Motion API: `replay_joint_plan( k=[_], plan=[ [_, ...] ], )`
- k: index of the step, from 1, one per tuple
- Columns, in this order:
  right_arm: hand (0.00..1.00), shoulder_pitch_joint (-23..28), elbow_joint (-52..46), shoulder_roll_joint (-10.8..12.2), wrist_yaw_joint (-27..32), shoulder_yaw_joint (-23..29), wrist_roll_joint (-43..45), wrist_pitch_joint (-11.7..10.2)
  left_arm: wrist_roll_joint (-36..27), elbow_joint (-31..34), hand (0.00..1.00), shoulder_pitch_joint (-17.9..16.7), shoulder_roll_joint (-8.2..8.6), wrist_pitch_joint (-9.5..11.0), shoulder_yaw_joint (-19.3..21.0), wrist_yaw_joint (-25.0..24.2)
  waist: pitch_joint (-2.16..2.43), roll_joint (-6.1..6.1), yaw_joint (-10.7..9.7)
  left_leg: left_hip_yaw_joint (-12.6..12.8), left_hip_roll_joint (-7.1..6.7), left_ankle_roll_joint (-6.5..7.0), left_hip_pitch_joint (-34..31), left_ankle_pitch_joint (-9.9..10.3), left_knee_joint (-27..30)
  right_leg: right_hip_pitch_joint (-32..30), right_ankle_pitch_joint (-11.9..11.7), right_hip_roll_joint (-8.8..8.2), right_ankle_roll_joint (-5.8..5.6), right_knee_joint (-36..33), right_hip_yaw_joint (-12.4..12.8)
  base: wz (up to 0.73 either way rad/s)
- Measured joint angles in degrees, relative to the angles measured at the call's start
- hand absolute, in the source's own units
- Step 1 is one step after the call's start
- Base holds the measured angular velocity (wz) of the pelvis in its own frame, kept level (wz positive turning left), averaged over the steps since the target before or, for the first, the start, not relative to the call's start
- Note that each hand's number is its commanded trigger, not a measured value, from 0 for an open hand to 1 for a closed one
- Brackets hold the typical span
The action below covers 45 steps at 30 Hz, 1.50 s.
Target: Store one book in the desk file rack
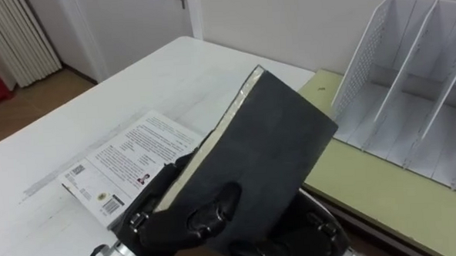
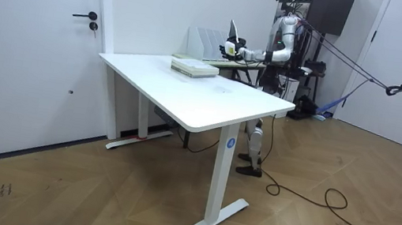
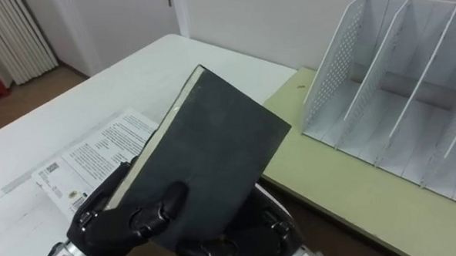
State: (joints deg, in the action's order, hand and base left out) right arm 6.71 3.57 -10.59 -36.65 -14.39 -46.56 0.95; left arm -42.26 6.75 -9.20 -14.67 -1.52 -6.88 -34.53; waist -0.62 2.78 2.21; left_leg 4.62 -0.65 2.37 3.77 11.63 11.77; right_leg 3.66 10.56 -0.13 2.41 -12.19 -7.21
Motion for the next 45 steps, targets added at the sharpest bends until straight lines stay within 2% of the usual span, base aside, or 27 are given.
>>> replay_joint_plan(
  k=[6,10,13,15,19,24,34,39,43,45],
  plan=[
    [0.0,0.0,-2.3,-2.0,-1.5,-0.5,-8.1,0.1,-2.6,0.0,1.0,0.3,-0.35,0.0,0.0,-0.5,-0.13,-0.24,0.2,0.0,0.0,0.0,0.0,0.0,0.0,0.0,0.0,-0.02,0.0,0.0,0.1,0.0],
    [0.0,0.0,-2.6,-3.3,-1.7,-0.8,-9.9,0.1,-2.6,0.0,1.0,0.3,-0.81,0.0,0.0,-0.5,-0.15,-0.28,0.9,0.2,0.02,0.0,0.0,0.0,0.0,-0.2,0.0,0.08,0.0,-0.1,0.6,-0.05],
    [0.0,0.0,-2.8,-4.8,-2.1,-0.6,-11.7,0.5,-3.1,-1.7,1.0,1.0,-2.6,0.0,0.1,-1.4,-0.12,-0.27,1.5,0.2,0.02,0.01,-0.1,0.0,0.1,-0.4,0.0,0.08,0.01,-0.4,0.8,-0.01],
    [0.0,0.0,-2.8,-5.4,-2.1,-0.6,-11.8,0.8,-3.2,-2.5,1.0,1.0,-3.14,0.0,0.4,-1.9,-0.12,-0.27,1.6,0.2,0.01,0.01,0.0,0.0,0.1,-0.4,0.0,0.07,0.01,-0.4,0.8,0.0],
    [0.0,0.0,-2.8,-5.8,-2.3,-0.1,-11.8,1.8,-3.2,-3.1,1.0,1.0,-4.11,-0.2,0.7,-2.5,-0.07,-0.2,1.8,0.1,0.01,0.0,-0.1,0.0,0.2,-0.4,0.0,0.07,0.01,-0.5,0.7,0.0],
    [0.0,0.0,-4.0,-6.3,-3.6,0.5,-11.8,1.8,-3.2,-3.5,1.0,1.0,-4.16,-0.7,2.5,-4.8,0.01,-0.1,2.4,0.0,0.02,0.0,-0.3,0.0,0.4,-0.6,0.0,0.06,0.01,-0.5,0.6,0.0],
    [0.0,0.1,-4.4,-7.2,-5.4,1.7,-11.8,2.3,-3.2,-4.5,1.0,1.1,-4.27,-1.0,3.0,-6.9,0.31,-0.63,2.8,0.0,0.03,0.0,0.0,0.0,0.4,-0.2,0.0,0.02,0.02,-0.5,0.5,0.0],
    [0.0,0.1,-4.4,-8.1,-5.5,1.9,-11.8,3.6,-3.2,-5.8,1.0,1.1,-6.7,-1.1,3.8,-8.1,0.32,-0.55,2.9,0.0,0.03,0.0,-0.2,0.0,0.5,-0.5,0.0,0.04,0.03,-0.5,0.6,0.0],
    [0.0,0.1,-4.4,-8.1,-5.5,2.0,-11.9,3.7,-3.2,-5.8,1.0,1.1,-7.45,-1.1,4.1,-8.2,0.31,-0.27,2.9,0.0,0.02,0.0,-0.2,0.0,0.5,-0.4,0.0,0.03,0.04,-0.6,0.6,0.0],
    [0.0,0.1,-4.4,-8.2,-5.5,2.0,-11.9,3.7,-3.2,-5.8,1.0,1.1,-7.55,-1.1,4.1,-8.2,0.12,0.13,2.9,0.0,0.02,0.01,-0.2,0.0,0.4,-0.4,0.0,0.03,0.03,-0.6,0.6,0.0]
  ],
)
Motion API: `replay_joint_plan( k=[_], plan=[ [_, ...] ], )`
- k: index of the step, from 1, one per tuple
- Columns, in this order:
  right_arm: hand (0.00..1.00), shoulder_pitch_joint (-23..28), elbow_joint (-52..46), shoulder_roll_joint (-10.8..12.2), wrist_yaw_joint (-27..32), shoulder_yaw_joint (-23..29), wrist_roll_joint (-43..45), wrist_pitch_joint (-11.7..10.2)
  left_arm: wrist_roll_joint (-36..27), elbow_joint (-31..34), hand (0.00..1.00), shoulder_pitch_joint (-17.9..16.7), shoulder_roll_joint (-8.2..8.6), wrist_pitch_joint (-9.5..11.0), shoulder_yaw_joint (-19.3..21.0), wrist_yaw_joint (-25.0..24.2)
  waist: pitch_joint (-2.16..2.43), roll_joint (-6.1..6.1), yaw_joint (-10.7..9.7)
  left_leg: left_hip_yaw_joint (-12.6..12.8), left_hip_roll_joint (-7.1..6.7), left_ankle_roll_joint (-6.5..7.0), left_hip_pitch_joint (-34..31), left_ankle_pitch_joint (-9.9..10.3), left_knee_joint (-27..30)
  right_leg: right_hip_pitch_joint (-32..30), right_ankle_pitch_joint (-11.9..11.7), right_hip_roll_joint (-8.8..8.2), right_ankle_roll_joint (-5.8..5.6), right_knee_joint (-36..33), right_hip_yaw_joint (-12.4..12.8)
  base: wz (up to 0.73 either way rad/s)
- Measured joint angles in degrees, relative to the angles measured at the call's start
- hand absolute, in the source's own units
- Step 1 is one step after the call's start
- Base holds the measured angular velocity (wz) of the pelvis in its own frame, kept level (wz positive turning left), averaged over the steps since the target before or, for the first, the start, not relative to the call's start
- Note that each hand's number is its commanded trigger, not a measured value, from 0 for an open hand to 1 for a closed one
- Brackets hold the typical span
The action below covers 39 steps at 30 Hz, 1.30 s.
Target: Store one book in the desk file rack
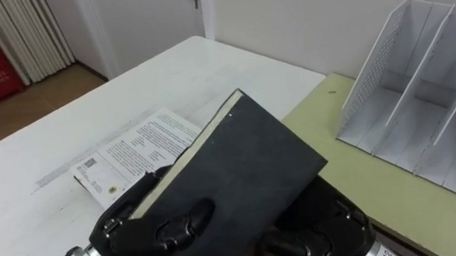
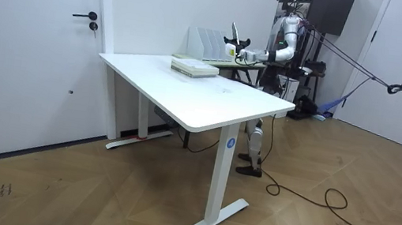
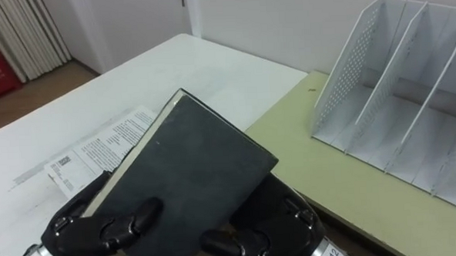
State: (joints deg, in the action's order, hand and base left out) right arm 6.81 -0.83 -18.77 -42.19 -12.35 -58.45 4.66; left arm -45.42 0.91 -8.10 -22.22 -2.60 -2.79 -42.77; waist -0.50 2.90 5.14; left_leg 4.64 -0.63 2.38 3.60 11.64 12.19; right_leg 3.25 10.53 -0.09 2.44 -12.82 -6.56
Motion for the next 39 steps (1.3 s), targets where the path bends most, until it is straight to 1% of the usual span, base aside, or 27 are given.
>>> replay_joint_plan(
  k=[6,11,14,15,16,17,26,30,33,35,39],
  plan=[
    [0.0,0.0,-0.1,-0.3,0.0,0.0,-0.1,0.1,0.0,0.0,1.0,0.0,-0.01,0.0,0.0,0.0,-0.16,0.8,0.0,0.0,0.0,0.0,0.0,0.0,-0.1,-0.1,0.0,0.01,0.0,-0.2,0.1,0.0],
    [0.0,0.0,-0.5,-1.4,0.0,0.0,-0.1,0.1,0.0,-0.3,1.0,0.0,-0.21,0.0,0.0,0.0,-0.15,0.81,0.0,0.0,-0.02,0.0,0.0,0.0,0.0,-0.1,0.0,0.0,0.0,-0.2,0.1,0.0],
    [0.0,0.0,-0.5,-1.4,0.0,0.0,-0.1,0.2,0.0,-0.5,1.0,0.0,-0.35,0.0,0.0,-0.2,-0.16,0.79,0.0,0.1,-0.01,0.0,0.0,0.0,0.0,-0.2,0.0,0.0,0.0,-0.2,0.1,0.0],
    [0.12,0.0,-0.5,-1.4,0.0,0.0,-0.2,0.3,0.0,-0.7,1.0,0.0,-0.35,0.0,0.0,-0.2,-0.15,0.79,0.0,0.1,-0.02,0.0,0.0,0.0,0.0,-0.2,0.0,0.0,0.0,-0.2,0.2,0.0],
    [0.82,0.0,-0.5,-1.4,0.0,0.0,-0.3,0.4,0.0,-0.8,1.0,0.0,-0.35,0.0,0.0,-0.3,-0.15,0.79,0.0,0.1,-0.02,0.0,0.0,0.0,0.0,-0.2,0.0,0.0,0.0,-0.2,0.2,0.0],
    [1.0,0.0,-0.5,-1.4,0.0,0.0,-0.5,0.4,0.0,-0.9,1.0,0.0,-0.35,0.0,0.0,-0.4,-0.15,0.77,0.0,0.1,-0.02,0.01,0.1,0.0,0.0,-0.2,0.0,0.0,0.0,-0.2,0.2,0.0],
    [1.0,0.0,-0.5,-1.4,0.1,0.0,-0.6,0.4,0.0,-1.3,1.0,0.0,-0.36,0.0,0.0,-0.6,0.06,0.41,0.0,0.1,-0.02,0.01,0.1,0.0,0.0,-0.1,0.0,0.0,0.0,-0.3,0.2,0.0],
    [1.0,0.0,-0.5,-1.4,1.0,0.0,-0.6,0.4,0.1,-1.3,1.0,0.0,-0.75,0.0,-1.2,-3.3,0.07,0.41,0.0,0.1,-0.02,0.01,0.2,0.0,0.1,-0.1,0.0,-0.01,0.0,-0.4,0.3,0.0],
    [1.0,-0.1,-0.5,-1.3,1.4,0.0,-0.5,0.5,0.2,-1.3,1.0,0.1,-0.77,-0.1,-1.5,-3.6,0.06,0.45,0.0,0.1,-0.02,0.01,0.1,0.0,0.3,-0.1,0.0,-0.01,0.0,-0.6,0.3,0.0],
    [1.0,-0.1,-0.5,-1.1,1.4,0.0,-0.5,0.5,0.1,-1.3,1.0,0.1,-0.77,-0.7,-1.5,-3.8,0.06,0.44,0.0,0.1,-0.02,0.01,0.1,0.0,0.3,-0.1,0.0,-0.01,0.01,-0.7,0.3,0.0],
    [1.0,0.0,-0.5,-1.2,1.4,0.0,-0.5,0.5,0.1,-1.3,1.0,0.1,-0.77,-1.0,-1.4,-3.9,-0.06,0.25,0.0,0.1,-0.02,0.01,0.1,0.0,0.4,-0.2,0.0,-0.02,0.02,-0.8,0.3,0.0]
  ],
)
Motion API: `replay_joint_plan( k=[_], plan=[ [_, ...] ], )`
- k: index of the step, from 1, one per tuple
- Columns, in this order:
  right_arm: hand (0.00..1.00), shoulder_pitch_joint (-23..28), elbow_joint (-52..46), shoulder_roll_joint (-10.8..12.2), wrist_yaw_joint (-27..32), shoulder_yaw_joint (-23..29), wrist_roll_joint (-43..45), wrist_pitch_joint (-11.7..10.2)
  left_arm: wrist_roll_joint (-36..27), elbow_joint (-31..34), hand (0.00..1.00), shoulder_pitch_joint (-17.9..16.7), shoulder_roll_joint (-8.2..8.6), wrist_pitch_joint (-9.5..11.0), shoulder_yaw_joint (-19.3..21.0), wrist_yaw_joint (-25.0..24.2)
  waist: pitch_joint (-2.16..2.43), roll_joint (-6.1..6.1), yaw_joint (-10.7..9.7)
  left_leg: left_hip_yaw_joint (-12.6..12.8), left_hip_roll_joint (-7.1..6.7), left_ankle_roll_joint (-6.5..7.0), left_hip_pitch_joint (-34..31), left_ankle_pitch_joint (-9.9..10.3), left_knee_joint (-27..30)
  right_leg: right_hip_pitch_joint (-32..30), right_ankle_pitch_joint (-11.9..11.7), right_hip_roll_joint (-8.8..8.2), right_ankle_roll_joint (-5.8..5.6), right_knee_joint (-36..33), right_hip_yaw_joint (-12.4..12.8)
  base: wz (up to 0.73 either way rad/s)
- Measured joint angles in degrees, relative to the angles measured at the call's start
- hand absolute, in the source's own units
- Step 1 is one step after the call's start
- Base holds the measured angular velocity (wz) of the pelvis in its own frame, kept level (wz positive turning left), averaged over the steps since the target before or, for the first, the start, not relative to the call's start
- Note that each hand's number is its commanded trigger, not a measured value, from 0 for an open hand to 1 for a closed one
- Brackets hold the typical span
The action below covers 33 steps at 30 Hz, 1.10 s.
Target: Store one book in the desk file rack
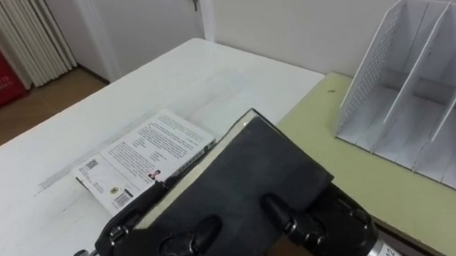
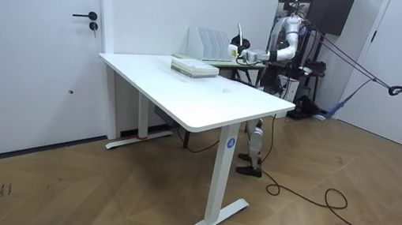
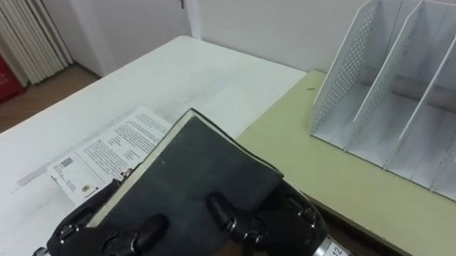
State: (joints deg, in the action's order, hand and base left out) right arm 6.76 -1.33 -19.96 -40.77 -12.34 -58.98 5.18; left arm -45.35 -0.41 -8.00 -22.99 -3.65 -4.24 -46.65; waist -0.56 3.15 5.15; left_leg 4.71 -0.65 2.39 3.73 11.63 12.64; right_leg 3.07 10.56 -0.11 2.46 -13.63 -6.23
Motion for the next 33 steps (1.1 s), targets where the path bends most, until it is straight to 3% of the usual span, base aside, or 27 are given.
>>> replay_joint_plan(
  k=[4,5,6,13,19,23,25,28,33],
  plan=[
    [1.0,0.0,0.0,0.0,0.0,0.0,0.0,0.0,0.0,0.0,0.99,0.0,0.0,-0.1,0.0,0.0,0.01,-0.05,0.0,0.0,0.0,0.0,0.0,0.0,0.0,0.0,0.0,0.0,0.0,0.0,0.0,0.0],
    [1.0,0.0,0.0,0.0,0.0,0.0,0.0,0.0,0.0,0.0,0.75,0.0,0.0,-0.1,0.0,0.0,0.02,-0.04,0.0,0.0,0.0,0.0,0.0,0.0,0.0,0.0,0.0,0.0,0.0,0.0,0.0,0.0],
    [1.0,0.0,0.0,0.0,0.0,0.0,0.0,0.0,0.0,0.0,0.02,0.0,0.0,-0.1,0.0,0.0,0.03,-0.03,0.0,0.0,0.01,0.0,0.0,0.0,0.0,0.0,0.0,-0.01,0.0,0.0,-0.1,0.0],
    [1.0,0.0,-0.1,0.0,1.7,1.2,0.6,-0.2,0.2,0.0,0.0,0.0,0.02,-0.1,0.1,2.1,0.1,-0.32,-0.3,0.1,0.04,0.0,0.0,0.0,0.0,-0.2,0.0,0.0,0.02,0.1,-0.2,0.0],
    [1.0,0.0,0.0,0.0,5.6,3.8,1.2,-0.6,6.8,-5.2,0.0,-0.6,0.93,0.2,0.2,8.0,0.28,-0.73,-0.9,0.1,0.06,-0.01,0.1,0.0,-0.2,-0.1,0.0,0.12,0.03,0.8,0.0,0.0],
    [1.0,0.0,-0.8,0.2,9.9,4.7,8.6,-0.6,11.1,-6.8,0.0,-3.2,1.44,0.3,-0.3,11.4,0.26,-0.93,-2.5,0.4,0.02,0.0,0.5,0.0,-0.9,-0.1,0.0,0.1,0.0,0.7,0.1,-0.01],
    [1.0,0.0,-1.5,0.3,12.2,4.9,12.2,-0.6,13.1,-8.3,0.0,-4.4,2.14,0.3,-0.4,13.0,0.26,-1.05,-3.4,0.5,0.01,0.0,0.6,0.0,-1.1,-0.1,0.1,0.11,-0.03,0.7,0.3,-0.06],
    [1.0,0.0,-2.4,1.0,16.5,6.2,15.6,-0.7,13.8,-11.3,0.0,-5.6,3.59,0.8,-1.0,14.8,-0.14,-1.82,-4.3,1.3,0.05,0.0,0.9,0.0,-1.3,0.0,0.2,0.17,-0.02,0.7,0.7,-0.07],
    [1.0,0.0,-6.6,3.9,24.8,7.7,25.1,-1.8,15.0,-21.1,0.0,-5.8,5.87,2.0,-5.4,17.7,-0.15,-2.38,-5.4,1.8,0.03,0.0,1.1,0.0,-1.4,-0.1,0.2,0.28,-0.07,0.9,1.5,-0.08]
  ],
)
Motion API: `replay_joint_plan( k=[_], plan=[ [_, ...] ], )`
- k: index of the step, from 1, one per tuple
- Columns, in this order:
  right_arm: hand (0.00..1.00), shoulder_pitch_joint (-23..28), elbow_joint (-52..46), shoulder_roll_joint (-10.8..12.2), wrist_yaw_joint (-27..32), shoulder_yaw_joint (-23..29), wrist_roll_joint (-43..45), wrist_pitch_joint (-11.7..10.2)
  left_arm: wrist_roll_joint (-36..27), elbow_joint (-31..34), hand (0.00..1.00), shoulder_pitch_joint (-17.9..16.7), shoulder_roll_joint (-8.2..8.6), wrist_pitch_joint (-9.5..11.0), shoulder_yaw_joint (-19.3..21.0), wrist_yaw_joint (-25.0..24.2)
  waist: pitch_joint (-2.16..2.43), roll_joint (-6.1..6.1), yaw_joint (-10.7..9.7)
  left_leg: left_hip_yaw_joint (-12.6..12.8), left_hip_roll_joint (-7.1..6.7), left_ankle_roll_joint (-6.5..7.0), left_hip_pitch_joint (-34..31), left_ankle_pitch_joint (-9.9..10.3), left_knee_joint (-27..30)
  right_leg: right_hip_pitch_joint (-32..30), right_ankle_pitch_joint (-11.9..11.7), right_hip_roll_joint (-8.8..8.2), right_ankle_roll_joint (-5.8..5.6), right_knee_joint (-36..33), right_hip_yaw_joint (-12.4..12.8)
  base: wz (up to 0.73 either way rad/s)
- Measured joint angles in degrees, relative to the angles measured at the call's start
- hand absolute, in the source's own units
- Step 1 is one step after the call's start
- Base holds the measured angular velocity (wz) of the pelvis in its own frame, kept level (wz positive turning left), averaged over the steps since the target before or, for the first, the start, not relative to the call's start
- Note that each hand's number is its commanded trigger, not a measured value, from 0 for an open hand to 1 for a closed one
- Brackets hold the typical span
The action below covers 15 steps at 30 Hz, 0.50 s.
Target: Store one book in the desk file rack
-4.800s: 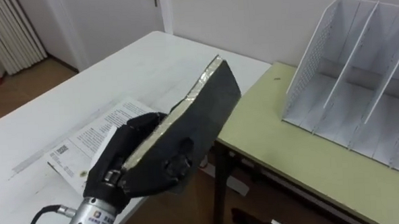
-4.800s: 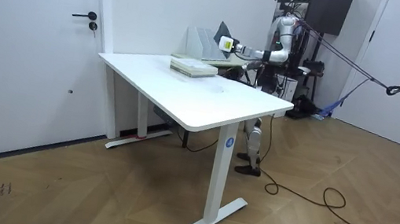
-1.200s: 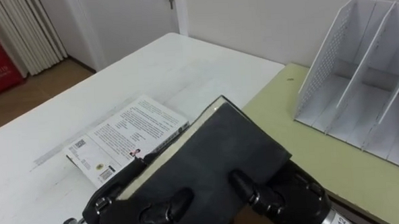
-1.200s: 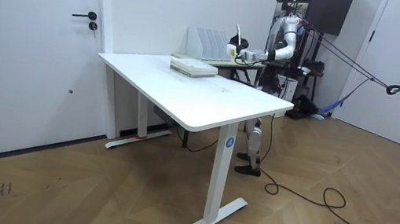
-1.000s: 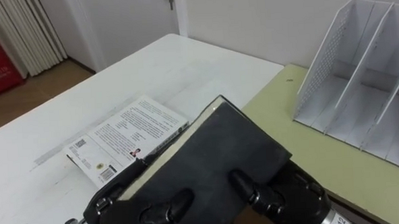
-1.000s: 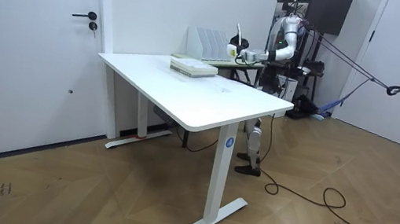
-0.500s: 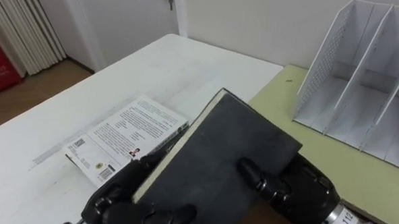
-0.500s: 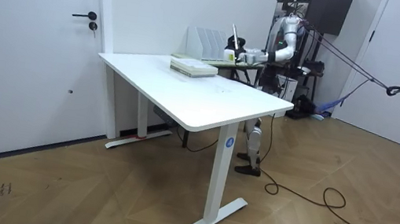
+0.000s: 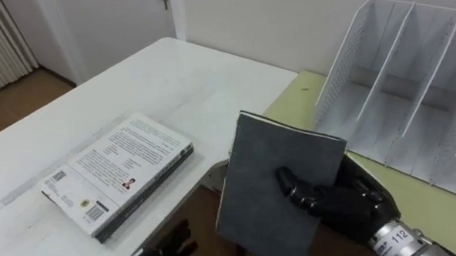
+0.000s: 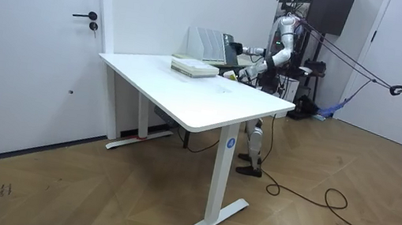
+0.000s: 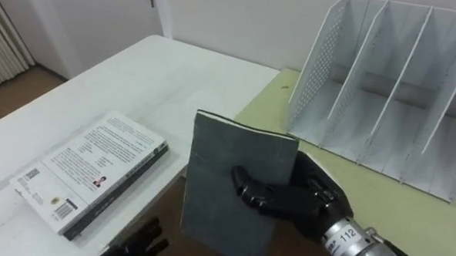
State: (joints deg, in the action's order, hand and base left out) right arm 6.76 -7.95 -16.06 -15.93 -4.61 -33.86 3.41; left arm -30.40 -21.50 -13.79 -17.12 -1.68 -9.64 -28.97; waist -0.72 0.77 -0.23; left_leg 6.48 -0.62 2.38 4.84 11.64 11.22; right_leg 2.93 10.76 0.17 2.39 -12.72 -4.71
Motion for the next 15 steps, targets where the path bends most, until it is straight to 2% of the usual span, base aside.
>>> replay_joint_plan(
  k=[2,4,6,10,13,14,15],
  plan=[
    [1.0,0.0,-1.2,1.0,3.1,0.2,1.8,-1.0,0.8,-2.2,0.0,0.0,0.78,0.8,-1.0,0.4,0.01,0.01,-0.1,0.0,0.0,0.0,0.1,0.0,0.0,0.0,0.0,0.0,0.0,0.0,0.0,-0.02],
    [1.0,-0.1,-2.5,1.1,5.9,0.3,4.3,-1.8,1.3,-3.5,0.0,-0.1,0.81,1.7,-2.0,1.0,0.05,0.09,-0.4,0.1,0.02,0.0,0.2,0.0,-0.2,0.0,0.0,0.03,-0.01,0.0,0.1,0.0],
    [1.0,-0.2,-4.6,1.4,9.5,0.3,10.5,-2.1,1.3,-6.9,0.0,0.0,1.41,2.9,-2.6,1.4,0.26,0.48,-0.6,0.9,0.11,0.0,0.5,0.0,-0.6,-0.1,0.1,0.11,-0.04,0.1,0.4,-0.06],
    [1.0,-2.1,-5.2,1.6,14.2,0.3,14.7,-2.7,1.3,-11.6,0.0,-0.1,2.56,3.5,-4.2,2.6,0.49,0.84,-0.7,2.2,0.25,0.0,0.7,0.0,-0.8,-0.6,0.1,0.36,-0.05,-0.2,1.6,-0.17],
    [1.0,-3.0,-6.2,3.5,18.1,0.5,20.1,-3.7,1.3,-15.9,0.0,-0.2,3.42,4.0,-5.3,2.5,0.2,0.32,-1.3,2.8,0.27,0.0,0.7,0.0,-0.9,-1.1,0.1,0.47,-0.03,-0.8,1.7,-0.09],
    [1.0,-3.0,-6.7,4.2,19.4,0.7,21.4,-3.9,1.3,-18.1,0.0,-0.2,3.95,4.2,-5.3,2.6,0.25,0.01,-1.4,2.8,0.26,-0.01,0.5,0.0,-0.9,-1.3,0.1,0.55,-0.03,-0.8,1.7,-0.04],
    [1.0,-3.0,-7.3,4.6,21.3,0.9,22.4,-4.5,1.3,-20.0,0.0,-0.2,4.47,4.2,-5.3,2.6,0.49,-0.28,-1.5,2.8,0.21,-0.01,0.0,0.0,-0.9,-1.9,0.0,0.82,-0.02,-0.9,1.7,0.0]
  ],
)
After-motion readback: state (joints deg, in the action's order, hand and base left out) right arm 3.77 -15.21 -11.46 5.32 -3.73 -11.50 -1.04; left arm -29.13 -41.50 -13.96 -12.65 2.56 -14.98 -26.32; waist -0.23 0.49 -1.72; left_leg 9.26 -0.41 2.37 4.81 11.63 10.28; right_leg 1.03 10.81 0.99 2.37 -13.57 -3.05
